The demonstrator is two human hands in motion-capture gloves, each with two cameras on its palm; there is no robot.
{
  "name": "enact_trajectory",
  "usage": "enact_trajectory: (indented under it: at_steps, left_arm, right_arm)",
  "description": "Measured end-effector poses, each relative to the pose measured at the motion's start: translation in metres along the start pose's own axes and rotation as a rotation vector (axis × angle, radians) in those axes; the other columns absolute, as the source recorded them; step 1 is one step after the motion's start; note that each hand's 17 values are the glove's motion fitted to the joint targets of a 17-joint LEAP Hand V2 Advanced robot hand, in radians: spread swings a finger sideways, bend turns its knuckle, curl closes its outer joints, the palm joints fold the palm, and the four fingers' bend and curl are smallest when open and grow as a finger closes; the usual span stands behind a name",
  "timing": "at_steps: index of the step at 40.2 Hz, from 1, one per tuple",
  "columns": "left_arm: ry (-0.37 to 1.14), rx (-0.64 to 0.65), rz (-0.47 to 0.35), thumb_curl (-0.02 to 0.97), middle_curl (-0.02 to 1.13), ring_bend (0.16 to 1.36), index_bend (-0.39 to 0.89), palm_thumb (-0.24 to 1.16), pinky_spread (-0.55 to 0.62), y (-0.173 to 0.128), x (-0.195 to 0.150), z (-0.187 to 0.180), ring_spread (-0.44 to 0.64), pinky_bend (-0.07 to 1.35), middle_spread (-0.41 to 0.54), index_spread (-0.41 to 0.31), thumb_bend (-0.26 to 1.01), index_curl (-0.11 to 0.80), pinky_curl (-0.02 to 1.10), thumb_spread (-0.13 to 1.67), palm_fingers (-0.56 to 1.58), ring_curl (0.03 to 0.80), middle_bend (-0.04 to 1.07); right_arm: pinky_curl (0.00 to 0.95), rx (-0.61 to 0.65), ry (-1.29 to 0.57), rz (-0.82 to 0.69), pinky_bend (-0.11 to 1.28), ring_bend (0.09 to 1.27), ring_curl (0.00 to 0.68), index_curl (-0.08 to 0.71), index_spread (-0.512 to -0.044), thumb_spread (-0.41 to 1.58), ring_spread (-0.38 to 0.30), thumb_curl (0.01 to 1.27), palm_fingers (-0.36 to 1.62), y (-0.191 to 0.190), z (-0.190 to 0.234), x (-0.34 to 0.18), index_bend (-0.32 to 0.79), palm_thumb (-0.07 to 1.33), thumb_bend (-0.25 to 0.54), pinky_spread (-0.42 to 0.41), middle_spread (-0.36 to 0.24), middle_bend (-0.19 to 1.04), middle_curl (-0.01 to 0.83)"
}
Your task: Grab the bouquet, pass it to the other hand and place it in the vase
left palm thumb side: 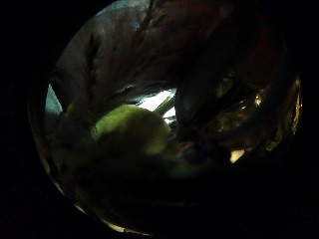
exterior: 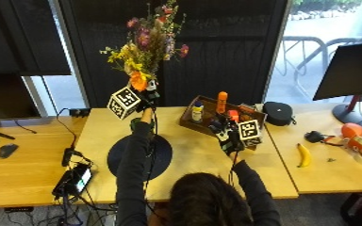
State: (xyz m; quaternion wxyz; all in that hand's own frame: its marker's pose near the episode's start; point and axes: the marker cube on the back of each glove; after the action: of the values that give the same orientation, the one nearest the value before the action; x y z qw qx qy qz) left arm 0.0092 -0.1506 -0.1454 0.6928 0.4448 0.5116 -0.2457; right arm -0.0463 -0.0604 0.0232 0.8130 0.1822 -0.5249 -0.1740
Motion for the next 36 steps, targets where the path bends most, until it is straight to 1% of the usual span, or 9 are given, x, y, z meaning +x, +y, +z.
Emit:
enact_trajectory:
  at_steps: [3, 17, 23, 24, 26, 27, 28, 30, 36]
  left_arm:
    - [-0.018, 0.056, -0.015, 0.624, 0.59, 0.86, 0.59, 0.76, -0.42, -0.005, -0.014, 0.008, -0.37, 0.68, -0.332, -0.355, -0.03, 0.577, 0.5, 0.64, 1.39, 0.496, 0.77]
    - [-0.041, 0.107, -0.058, 0.634, 0.59, 0.84, 0.57, 0.75, -0.42, -0.023, -0.057, 0.026, -0.37, 0.68, -0.331, -0.357, -0.04, 0.584, 0.5, 0.62, 1.39, 0.493, 0.77]
    - [-0.11, -0.184, -0.189, 0.581, 0.59, 0.85, 0.56, 0.65, -0.43, 0.003, -0.126, 0.027, -0.37, 0.7, -0.329, -0.357, -0.07, 0.587, 0.5, 0.74, 1.39, 0.492, 0.78]
    - [-0.157, -0.289, -0.233, 0.559, 0.58, 0.85, 0.5, 0.6, -0.42, 0.016, -0.147, 0.022, -0.36, 0.7, -0.323, -0.347, -0.09, 0.574, 0.5, 0.77, 1.27, 0.494, 0.74]
    - [-0.278, -0.489, -0.315, 0.519, 0.6, 0.8, 0.33, 0.49, -0.3, 0.044, -0.198, 0.008, -0.29, 0.5, -0.28, -0.27, -0.12, 0.542, 0.46, 0.78, 0.63, 0.491, 0.72]
    - [-0.331, -0.565, -0.345, 0.503, 0.62, 0.74, 0.22, 0.45, -0.15, 0.057, -0.222, -0.001, -0.2, 0.45, -0.21, -0.184, -0.12, 0.528, 0.49, 0.78, 0.09, 0.513, 0.67]
    - [-0.367, -0.62, -0.365, 0.491, 0.66, 0.76, 0.17, 0.42, -0.06, 0.069, -0.24, -0.009, -0.13, 0.52, -0.145, -0.136, -0.11, 0.537, 0.56, 0.79, -0.14, 0.581, 0.63]
    - [-0.391, -0.683, -0.374, 0.475, 0.59, 0.7, 0.1, 0.39, 0.07, 0.086, -0.261, -0.023, 0.01, 0.55, -0.001, -0.059, -0.09, 0.483, 0.53, 0.8, -0.37, 0.53, 0.42]
    - [-0.394, -0.692, -0.352, 0.444, 0.39, 0.58, 0.03, 0.39, 0.3, 0.099, -0.275, -0.052, 0.25, 0.46, 0.214, 0.064, -0.04, 0.361, 0.38, 0.82, -0.26, 0.354, 0.2]
  right_arm:
    - [0.339, 0.0, 0.022, 0.133, 0.42, 0.41, 0.334, 0.268, -0.358, 1.08, -0.124, 0.41, 0.44, 0.004, 0.001, 0.012, 0.13, 0.49, -0.025, 0.049, -0.136, 0.2, 0.358]
    - [0.329, 0.003, 0.035, 0.161, 0.36, 0.39, 0.324, 0.275, -0.35, 1.1, -0.122, 0.39, 0.47, -0.001, 0.011, 0.039, 0.14, 0.5, -0.023, 0.064, -0.19, 0.19, 0.357]
    - [0.326, -0.011, -0.011, 0.171, 0.33, 0.38, 0.321, 0.283, -0.348, 1.1, -0.121, 0.39, 0.49, -0.002, 0.019, 0.039, 0.15, 0.51, -0.022, 0.064, -0.161, 0.19, 0.357]
    - [0.327, -0.015, -0.027, 0.176, 0.33, 0.37, 0.32, 0.284, -0.348, 1.1, -0.121, 0.39, 0.49, -0.002, 0.021, 0.041, 0.15, 0.51, -0.022, 0.06, -0.154, 0.19, 0.357]
    - [0.326, -0.023, -0.062, 0.183, 0.32, 0.36, 0.317, 0.289, -0.347, 1.11, -0.121, 0.39, 0.5, -0.002, 0.026, 0.049, 0.16, 0.52, -0.018, 0.059, -0.147, 0.19, 0.356]
    - [0.324, -0.026, -0.078, 0.187, 0.31, 0.36, 0.317, 0.292, -0.348, 1.11, -0.121, 0.39, 0.5, -0.002, 0.028, 0.053, 0.17, 0.52, -0.018, 0.059, -0.142, 0.19, 0.356]
    - [0.325, -0.028, -0.089, 0.191, 0.31, 0.36, 0.317, 0.293, -0.348, 1.11, -0.121, 0.39, 0.5, -0.002, 0.03, 0.057, 0.16, 0.52, -0.019, 0.058, -0.14, 0.19, 0.356]
    - [0.324, -0.031, -0.095, 0.202, 0.3, 0.35, 0.316, 0.297, -0.345, 1.11, -0.121, 0.39, 0.5, 0.0, 0.032, 0.061, 0.17, 0.53, -0.016, 0.057, -0.136, 0.19, 0.354]
    - [0.324, -0.036, -0.083, 0.212, 0.28, 0.34, 0.313, 0.306, -0.34, 1.12, -0.121, 0.39, 0.52, 0.003, 0.035, 0.077, 0.16, 0.54, -0.018, 0.056, -0.128, 0.18, 0.351]
